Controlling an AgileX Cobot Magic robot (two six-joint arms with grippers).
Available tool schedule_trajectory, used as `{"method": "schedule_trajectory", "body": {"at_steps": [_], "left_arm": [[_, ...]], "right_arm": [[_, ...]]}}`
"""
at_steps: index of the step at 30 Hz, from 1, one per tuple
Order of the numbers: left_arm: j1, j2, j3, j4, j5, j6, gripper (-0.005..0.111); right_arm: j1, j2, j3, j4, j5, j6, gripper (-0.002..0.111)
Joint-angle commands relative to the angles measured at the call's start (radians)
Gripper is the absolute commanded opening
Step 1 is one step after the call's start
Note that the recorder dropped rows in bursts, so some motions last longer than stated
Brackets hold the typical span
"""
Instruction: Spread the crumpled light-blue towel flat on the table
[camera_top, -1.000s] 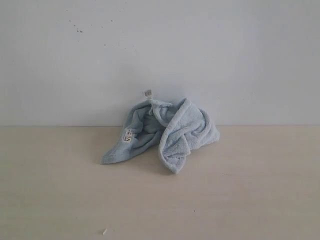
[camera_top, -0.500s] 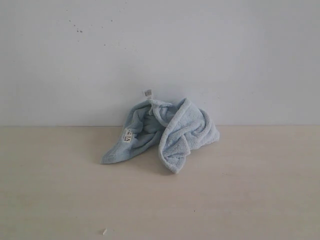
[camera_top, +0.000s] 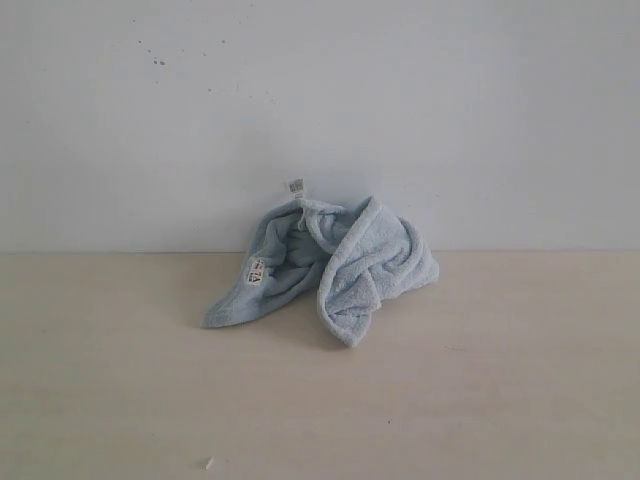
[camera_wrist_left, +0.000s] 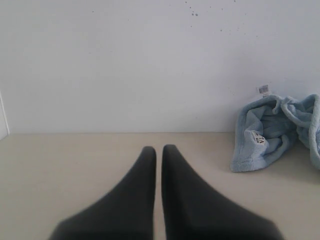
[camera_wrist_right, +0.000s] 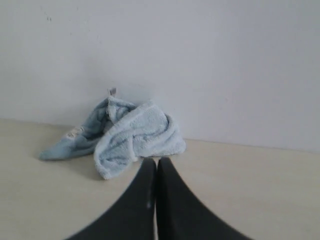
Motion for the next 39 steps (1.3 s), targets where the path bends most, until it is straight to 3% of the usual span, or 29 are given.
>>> {"method": "schedule_trajectory", "body": {"at_steps": [1, 4, 8, 10, 13, 15, 25, 28, 31, 33, 39], "left_arm": [[0.002, -0.003, 0.004, -0.012, -0.014, 0.005, 0.004], [0.002, -0.003, 0.004, -0.012, -0.014, 0.005, 0.004], [0.002, -0.003, 0.004, -0.012, -0.014, 0.005, 0.004], [0.002, -0.003, 0.004, -0.012, -0.014, 0.005, 0.004], [0.002, -0.003, 0.004, -0.012, -0.014, 0.005, 0.004], [0.002, -0.003, 0.004, -0.012, -0.014, 0.005, 0.004], [0.002, -0.003, 0.004, -0.012, -0.014, 0.005, 0.004], [0.002, -0.003, 0.004, -0.012, -0.014, 0.005, 0.004], [0.002, -0.003, 0.004, -0.012, -0.014, 0.005, 0.004], [0.002, -0.003, 0.004, -0.012, -0.014, 0.005, 0.004], [0.002, -0.003, 0.004, -0.012, -0.014, 0.005, 0.004]], "right_arm": [[0.001, -0.004, 0.000, 0.052, -0.187, 0.376, 0.000], [0.001, -0.004, 0.000, 0.052, -0.396, 0.562, 0.000], [0.001, 0.012, -0.089, 0.048, -0.202, 0.641, 0.000], [0.001, 0.126, -0.196, 0.038, -0.087, 0.547, 0.000], [0.001, 0.492, -0.406, 0.038, 0.132, 0.253, 0.000], [0.001, 0.752, -0.533, 0.038, 0.138, 0.032, 0.000], [0.001, 1.584, -1.074, 0.041, 0.269, -0.369, 0.001], [0.001, 1.770, -1.247, 0.051, 0.332, -0.417, 0.016], [0.001, 1.904, -1.382, 0.196, 0.455, -0.586, 0.042], [0.001, 1.957, -1.429, 0.376, 0.521, -0.760, 0.051], [0.001, 2.038, -1.455, 0.865, 0.552, -1.241, 0.051]]}}
